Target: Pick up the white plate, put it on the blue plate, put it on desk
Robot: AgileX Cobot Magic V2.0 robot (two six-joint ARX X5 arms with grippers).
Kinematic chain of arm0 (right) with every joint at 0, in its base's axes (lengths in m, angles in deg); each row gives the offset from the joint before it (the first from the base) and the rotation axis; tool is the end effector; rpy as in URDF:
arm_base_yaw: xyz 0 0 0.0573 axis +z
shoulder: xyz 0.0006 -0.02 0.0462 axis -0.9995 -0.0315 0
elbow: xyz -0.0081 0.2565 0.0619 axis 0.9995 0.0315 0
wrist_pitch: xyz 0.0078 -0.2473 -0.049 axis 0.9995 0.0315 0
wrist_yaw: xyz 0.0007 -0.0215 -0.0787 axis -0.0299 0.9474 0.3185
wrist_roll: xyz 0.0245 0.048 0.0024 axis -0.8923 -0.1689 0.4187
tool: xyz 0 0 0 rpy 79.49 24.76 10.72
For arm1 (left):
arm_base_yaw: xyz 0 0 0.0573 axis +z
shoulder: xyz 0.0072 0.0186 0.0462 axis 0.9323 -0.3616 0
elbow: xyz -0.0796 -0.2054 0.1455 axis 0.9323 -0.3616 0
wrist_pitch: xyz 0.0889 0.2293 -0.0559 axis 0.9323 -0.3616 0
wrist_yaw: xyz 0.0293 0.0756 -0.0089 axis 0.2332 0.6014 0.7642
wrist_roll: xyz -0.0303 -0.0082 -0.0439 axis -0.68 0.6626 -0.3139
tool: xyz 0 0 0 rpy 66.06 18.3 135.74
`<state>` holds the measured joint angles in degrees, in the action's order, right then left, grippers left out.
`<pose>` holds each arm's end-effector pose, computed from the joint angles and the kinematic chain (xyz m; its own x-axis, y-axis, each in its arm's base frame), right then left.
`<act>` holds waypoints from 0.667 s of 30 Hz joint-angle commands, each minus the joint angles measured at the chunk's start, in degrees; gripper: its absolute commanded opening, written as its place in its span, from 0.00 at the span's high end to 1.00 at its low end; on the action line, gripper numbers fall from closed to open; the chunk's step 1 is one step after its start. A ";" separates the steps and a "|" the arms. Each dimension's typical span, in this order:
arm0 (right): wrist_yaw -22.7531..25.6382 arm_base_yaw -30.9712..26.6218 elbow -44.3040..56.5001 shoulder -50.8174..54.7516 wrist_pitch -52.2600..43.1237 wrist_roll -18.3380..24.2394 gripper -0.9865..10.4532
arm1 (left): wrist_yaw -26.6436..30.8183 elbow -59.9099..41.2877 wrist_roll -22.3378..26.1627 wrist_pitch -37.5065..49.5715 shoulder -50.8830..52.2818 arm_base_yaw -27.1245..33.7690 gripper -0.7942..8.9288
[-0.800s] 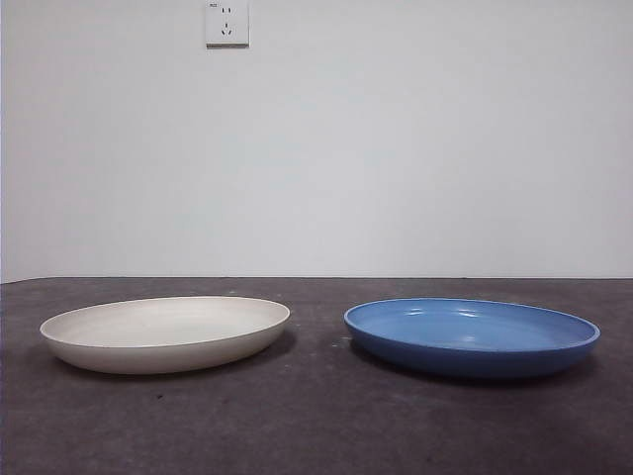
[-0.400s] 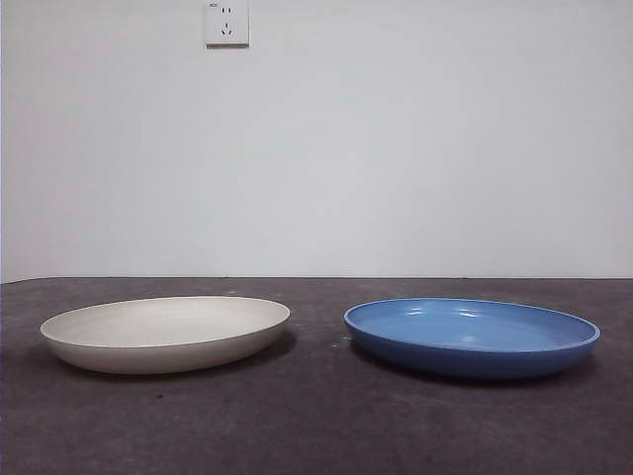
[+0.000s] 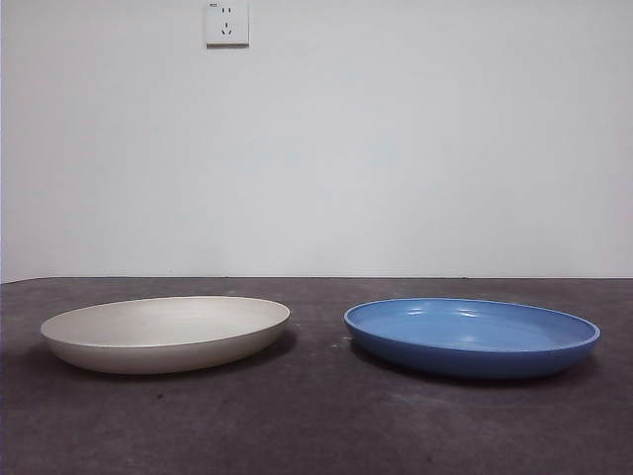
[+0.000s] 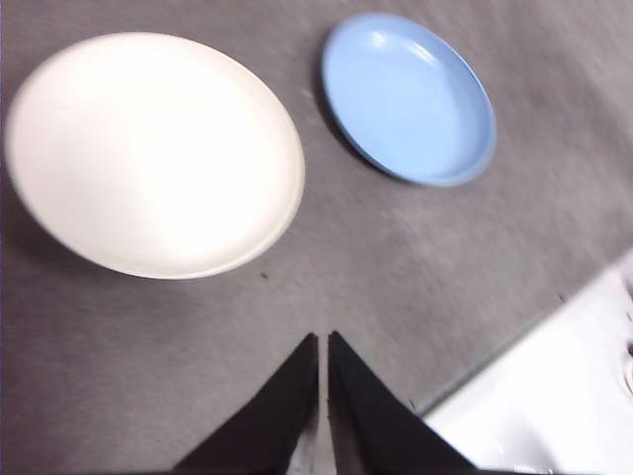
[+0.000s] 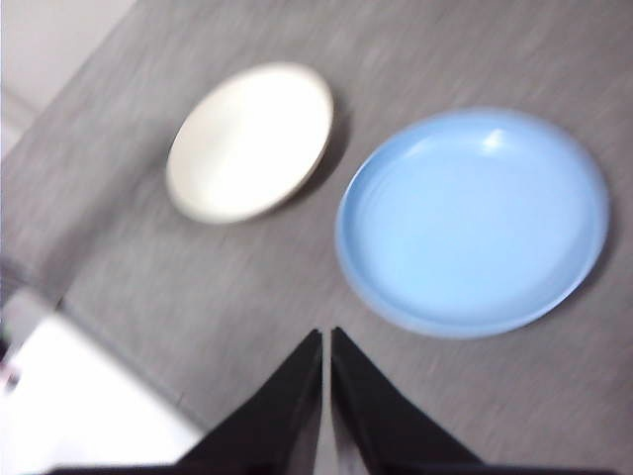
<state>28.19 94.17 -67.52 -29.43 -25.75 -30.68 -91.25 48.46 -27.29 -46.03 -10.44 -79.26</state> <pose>0.1143 0.0289 0.3333 0.5139 0.6389 -0.5724 -0.5003 0.7653 0.4051 0.1150 -0.0361 0.3249 0.4740 -0.6017 -0.6429 0.5180 0.7809 -0.3490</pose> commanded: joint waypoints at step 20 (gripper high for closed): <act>0.94 4.50 -1.05 -1.57 4.04 3.28 0.57 | -0.44 1.60 -0.77 2.14 -0.33 -3.76 0.47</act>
<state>29.09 98.50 -67.52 -30.74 -21.23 -26.94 -91.27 48.54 -27.24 -44.48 -10.38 -82.82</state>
